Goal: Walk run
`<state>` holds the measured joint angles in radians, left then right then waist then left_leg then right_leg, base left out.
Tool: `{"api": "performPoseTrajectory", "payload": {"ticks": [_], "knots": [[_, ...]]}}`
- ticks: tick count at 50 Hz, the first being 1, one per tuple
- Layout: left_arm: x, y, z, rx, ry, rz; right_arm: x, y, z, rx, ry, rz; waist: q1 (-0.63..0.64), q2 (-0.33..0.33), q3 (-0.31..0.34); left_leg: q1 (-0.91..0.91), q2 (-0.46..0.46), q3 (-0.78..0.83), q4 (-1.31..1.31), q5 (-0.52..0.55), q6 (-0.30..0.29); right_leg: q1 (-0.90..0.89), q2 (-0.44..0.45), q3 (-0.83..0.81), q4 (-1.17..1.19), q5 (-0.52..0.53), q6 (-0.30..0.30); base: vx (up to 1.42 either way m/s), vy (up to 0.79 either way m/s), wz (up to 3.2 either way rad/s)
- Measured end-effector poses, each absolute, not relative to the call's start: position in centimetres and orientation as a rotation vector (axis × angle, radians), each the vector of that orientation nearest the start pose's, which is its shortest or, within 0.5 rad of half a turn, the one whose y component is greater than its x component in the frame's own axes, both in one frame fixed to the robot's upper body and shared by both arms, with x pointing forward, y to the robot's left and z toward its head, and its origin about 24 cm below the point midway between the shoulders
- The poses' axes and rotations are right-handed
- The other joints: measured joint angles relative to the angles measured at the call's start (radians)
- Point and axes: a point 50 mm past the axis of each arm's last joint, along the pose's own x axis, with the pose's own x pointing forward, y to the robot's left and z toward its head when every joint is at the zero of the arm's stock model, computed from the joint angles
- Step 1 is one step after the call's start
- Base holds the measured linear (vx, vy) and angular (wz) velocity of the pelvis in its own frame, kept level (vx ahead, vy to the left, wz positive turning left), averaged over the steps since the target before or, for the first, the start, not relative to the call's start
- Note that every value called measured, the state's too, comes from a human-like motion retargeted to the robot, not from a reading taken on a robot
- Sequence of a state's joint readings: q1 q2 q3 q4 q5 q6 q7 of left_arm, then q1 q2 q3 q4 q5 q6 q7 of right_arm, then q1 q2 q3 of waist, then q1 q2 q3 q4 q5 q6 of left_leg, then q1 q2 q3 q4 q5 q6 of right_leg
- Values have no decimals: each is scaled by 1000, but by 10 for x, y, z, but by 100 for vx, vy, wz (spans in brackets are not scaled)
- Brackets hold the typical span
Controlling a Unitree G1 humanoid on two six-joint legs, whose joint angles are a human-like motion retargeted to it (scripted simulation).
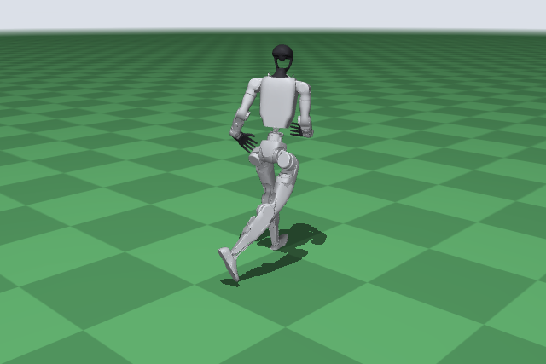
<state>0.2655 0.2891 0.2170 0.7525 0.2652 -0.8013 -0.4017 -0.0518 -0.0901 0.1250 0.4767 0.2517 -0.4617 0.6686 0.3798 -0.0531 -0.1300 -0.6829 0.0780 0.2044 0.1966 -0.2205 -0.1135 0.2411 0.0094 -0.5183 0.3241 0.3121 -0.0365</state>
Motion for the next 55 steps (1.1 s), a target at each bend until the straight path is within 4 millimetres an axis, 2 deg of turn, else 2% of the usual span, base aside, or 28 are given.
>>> {"api": "performPoseTrajectory", "payload": {"ticks": [2, 3, 4, 5, 6, 8, 10, 12, 14, 16, 18, 20, 22, 23, 24, 25, 27, 30, 32, 35, 36, 38, 40, 42, 45, 47, 50, 55], "knots": [[128, 244, -72, 408, 293, -346, 220, -129, -24, 121, -1, 624, -31, 87, 15, 18, 53, -11, 128, 39, 77, 13, 54, -10, 216, -21, -57, 249, -44, 47], [135, 242, -70, 407, 282, -358, 210, -134, -36, 108, 48, 589, -75, 108, 20, 8, 36, -53, 294, 20, 214, -18, 48, -24, 353, -20, -35, 220, -37, 43], [142, 233, -72, 389, 282, -392, 196, -142, -54, 91, 131, 537, -88, 115, 39, 8, 64, -66, 432, -32, 223, -84, 19, 10, 527, -60, -25, 237, -24, -5], [149, 221, -75, 366, 289, -438, 176, -151, -74, 73, 232, 481, -86, 114, 63, 15, 115, -66, 557, -99, 168, -166, -23, 67, 719, -119, -21, 283, -19, -45], [148, 218, -79, 347, 320, -470, 153, -143, -92, 124, 335, 454, -153, 140, 49, 115, 117, -66, 547, -170, 157, -277, -20, 71, 821, -179, -38, 288, -17, -28], [153, 202, -81, 289, 332, -530, 118, -140, -111, 270, 456, 413, -320, 139, 0, 272, 21, -14, 449, -222, 174, -536, -123, 72, 957, -328, -33, 229, -12, 55], [168, 198, -65, 298, 241, -560, 104, -155, -110, 389, 428, 347, -450, 70, -39, 437, -94, 109, 269, -118, 153, -756, -278, 79, 918, -464, -54, 211, -35, 85], [181, 190, -46, 342, 126, -589, 88, -170, -106, 384, 396, 255, -552, 64, -41, 604, -128, 99, 145, 107, 75, -844, -297, 5, 673, -539, -76, 179, -46, 149], [191, 180, -29, 350, 26, -599, 75, -185, -100, 350, 367, 174, -656, 48, -32, 744, -147, 84, 70, 347, 15, -880, -293, -22, 349, -575, -28, 158, -52, 180], [202, 175, -11, 343, -59, -591, 77, -196, -92, 306, 313, 139, -711, 0, -27, 835, -192, 88, 65, 463, 6, -910, -264, 90, 99, -662, -11, 226, -86, 60], [212, 178, 6, 349, -125, -581, 93, -198, -85, 270, 253, 134, -717, -71, -30, 878, -236, 181, 137, 456, 68, -948, -280, 240, 36, -732, 7, 223, -86, -21], [213, 177, 5, 343, -123, -569, 105, -191, -85, 245, 240, 173, -733, -165, -16, 920, -223, 288, 327, 373, 141, -904, -366, 322, 99, -516, 44, 199, -64, -3], [205, 181, -17, 349, -34, -588, 114, -181, -92, 238, 281, 236, -648, -224, -29, 838, -231, 334, 564, 301, 184, -914, -392, 369, 384, -643, -136, 252, -68, -41], [198, 180, -36, 353, 41, -628, 118, -174, -100, 251, 318, 232, -618, -188, -5, 743, -177, 266, 744, 222, 204, -851, -429, 290, 484, -737, -122, 282, -71, 27], [186, 181, -55, 357, 131, -669, 124, -170, -106, 274, 354, 236, -562, -165, -12, 622, -159, 221, 852, 159, 197, -795, -401, 293, 491, -787, -90, 266, -66, 33], [171, 183, -73, 356, 230, -713, 130, -168, -111, 304, 387, 244, -493, -150, -34, 489, -159, 189, 925, 104, 176, -742, -339, 337, 452, -817, -49, 204, -54, -43], [156, 189, -86, 331, 335, -742, 153, -145, -103, 335, 373, 425, -398, -62, -35, 314, -55, 184, 907, 4, 158, -602, -206, 260, 358, -818, -42, 144, -37, -86], [147, 208, -75, 338, 265, -603, 187, -132, -76, 93, 282, 648, -258, 49, -4, 171, 35, 177, 618, -18, 117, -336, -24, 177, 113, -635, -30, 166, -29, -138], [138, 216, -72, 329, 252, -522, 198, -123, -63, -9, 234, 695, -167, 79, 20, 145, 29, 142, 336, -11, 96, -194, 38, 166, 24, -447, -28, 162, -31, -142], [134, 211, -74, 276, 255, -469, 208, -104, -43, -5, 113, 748, -120, 54, 30, 127, -9, 110, 78, -11, 111, -64, 28, 146, -32, -125, 33, 160, -33, -13], [139, 213, -71, 288, 241, -467, 209, -102, -39, -9, 88, 757, -129, 58, 24, 113, -11, 81, 75, 3, 115, -46, 30, 116, -2, -71, 47, 144, -29, 54], [148, 220, -64, 334, 219, -479, 207, -102, -38, -16, 74, 753, -131, 93, 18, 82, 24, 64, 180, 110, 185, -25, 40, 51, 132, -93, 19, 169, -32, 23], [155, 225, -62, 374, 224, -499, 195, -105, -49, 3, 124, 725, -152, 121, 3, 10, 100, -23, 453, -11, 219, -74, 24, -13, 357, -206, -82, 213, -35, 6], [156, 208, -76, 318, 284, -537, 162, -107, -83, 78, 309, 661, -137, 141, 18, 87, 187, 15, 637, -182, 203, -159, -50, 0, 597, -354, -160, 245, -22, -18], [165, 185, -83, 182, 298, -549, 122, -102, -111, 252, 509, 655, -252, 157, 3, 243, 137, 33, 604, -275, 168, -392, -78, 35, 689, -538, -138, 179, -24, 16], [185, 171, -67, 176, 190, -585, 117, -126, -107, 260, 442, 578, -345, 74, -2, 332, 29, 93, 498, -214, 150, -595, -146, 92, 647, -616, -84, 104, -26, 125], [207, 159, -38, 247, 33, -668, 103, -159, -100, 144, 381, 445, -478, 19, -8, 461, -70, 88, 351, -61, 106, -740, -234, 1, 388, -642, -94, 136, -52, 171], [222, 147, -5, 262, -118, -720, 85, -170, -103, 178, 411, 341, -585, -89, -10, 722, -186, 126, 154, 194, 72, -856, -291, 135, 25, -547, -7, 96, -44, 92]]}}
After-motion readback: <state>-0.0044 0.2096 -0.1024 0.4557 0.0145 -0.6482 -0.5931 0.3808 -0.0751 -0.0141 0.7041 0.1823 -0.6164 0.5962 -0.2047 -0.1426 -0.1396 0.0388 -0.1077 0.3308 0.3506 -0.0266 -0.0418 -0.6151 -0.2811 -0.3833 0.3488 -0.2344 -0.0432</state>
